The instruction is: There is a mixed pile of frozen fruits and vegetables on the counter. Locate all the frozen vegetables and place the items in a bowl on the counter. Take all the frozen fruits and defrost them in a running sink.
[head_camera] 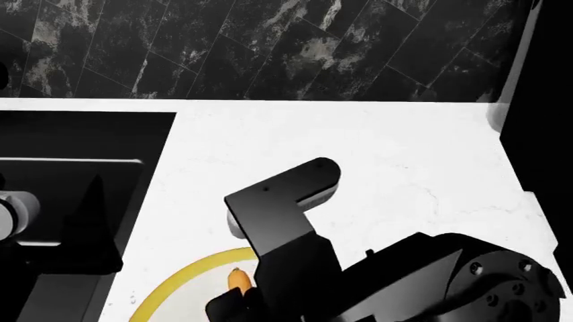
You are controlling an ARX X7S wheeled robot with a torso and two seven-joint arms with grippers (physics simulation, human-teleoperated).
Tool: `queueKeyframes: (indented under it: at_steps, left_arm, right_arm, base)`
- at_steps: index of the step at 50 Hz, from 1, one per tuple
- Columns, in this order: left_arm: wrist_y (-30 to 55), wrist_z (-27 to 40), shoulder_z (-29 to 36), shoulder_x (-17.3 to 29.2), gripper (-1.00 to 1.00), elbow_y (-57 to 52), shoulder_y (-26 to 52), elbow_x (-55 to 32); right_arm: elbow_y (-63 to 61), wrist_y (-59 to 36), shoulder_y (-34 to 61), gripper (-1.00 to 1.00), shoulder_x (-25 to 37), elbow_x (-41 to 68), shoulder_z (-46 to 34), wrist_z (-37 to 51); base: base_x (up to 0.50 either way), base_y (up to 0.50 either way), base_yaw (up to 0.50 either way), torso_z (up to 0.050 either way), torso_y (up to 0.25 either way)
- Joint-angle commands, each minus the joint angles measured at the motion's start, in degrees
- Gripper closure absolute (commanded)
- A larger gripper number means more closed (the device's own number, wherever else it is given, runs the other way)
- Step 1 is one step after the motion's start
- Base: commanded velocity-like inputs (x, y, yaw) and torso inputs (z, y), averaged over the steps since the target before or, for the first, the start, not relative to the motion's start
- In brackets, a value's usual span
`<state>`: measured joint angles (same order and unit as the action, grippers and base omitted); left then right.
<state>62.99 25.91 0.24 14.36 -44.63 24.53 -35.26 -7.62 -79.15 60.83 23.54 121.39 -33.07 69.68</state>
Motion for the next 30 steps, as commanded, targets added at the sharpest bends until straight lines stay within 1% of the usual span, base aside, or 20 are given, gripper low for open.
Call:
queueKeyframes:
  at_steps: [1, 4, 6, 7, 14, 18, 19, 23, 28, 30]
  left_arm:
    - [-1.62, -1.43, -2.11, -0.51, -1.0, -0.32, -0.92, -0.44]
    - [-0.68, -1.08, -2.56, -0.49, -1.0, -0.67, -0.34, -1.18]
    - [-0.53, -1.24, -3.42, -0.91, -1.0, -0.69, -0.41, -2.16]
    - [-0.27, -1.24, -3.93, -0.93, -1.0, -0.95, -0.43, -2.69]
    - [-1.7, -1.31, -3.19, -0.49, -1.0, -0.61, -1.17, -1.9]
    - [-0.83, -0.94, -3.61, -0.4, -1.0, -0.78, -0.65, -2.63]
    - [-0.87, -0.89, -3.57, -0.4, -1.0, -0.76, -0.64, -2.63]
    - [-1.04, -0.71, -3.14, -0.39, -1.0, -0.57, -0.57, -2.52]
    - [-1.25, -0.43, -2.19, -0.54, -1.0, -0.2, -0.19, -2.24]
    - [-1.67, -0.45, -1.8, -0.54, -1.0, 0.17, -0.25, -1.95]
  right_arm:
    - [-3.43, 1.69, -4.49, 1.0, -0.32, 0.32, 0.5, -0.33]
    - [-3.16, 1.48, -4.97, 1.0, -0.61, -1.41, 1.0, -1.62]
    - [-2.72, 1.05, -5.91, 1.0, -0.84, -4.59, 2.09, -3.7]
    - [-2.74, 1.06, -6.31, -1.0, -0.97, -5.34, 2.27, -4.2]
    - [-3.6, 1.7, -5.06, -1.0, -0.9, -3.07, 0.93, -3.0]
    - [-6.5, 1.86, -4.67, -1.0, -1.2, -6.66, 3.4, -4.52]
    - [-7.42, 1.92, -4.9, -1.0, -1.22, -6.25, 3.91, -5.24]
    - [-10.48, 4.56, -5.89, -1.0, -0.53, -4.18, 5.06, -3.34]
    - [-15.31, 5.17, -6.58, -1.0, 0.18, -8.54, 8.79, -4.41]
    - [-17.73, 5.99, -7.14, -1.0, -0.24, -11.02, 11.98, -7.25]
  base:
    - [0.0, 0.0, 0.0, 0.0, 0.0]
    - [0.0, 0.0, 0.0, 0.0, 0.0]
    - [0.0, 0.0, 0.0, 0.0, 0.0]
    - [0.0, 0.0, 0.0, 0.0, 0.0]
    - [0.0, 0.0, 0.0, 0.0, 0.0]
    - [0.0, 0.0, 0.0, 0.0, 0.0]
    - [0.0, 0.0, 0.0, 0.0, 0.0]
    - [0.0, 0.0, 0.0, 0.0, 0.0]
    - [0.0, 0.0, 0.0, 0.0, 0.0]
    - [0.0, 0.0, 0.0, 0.0, 0.0]
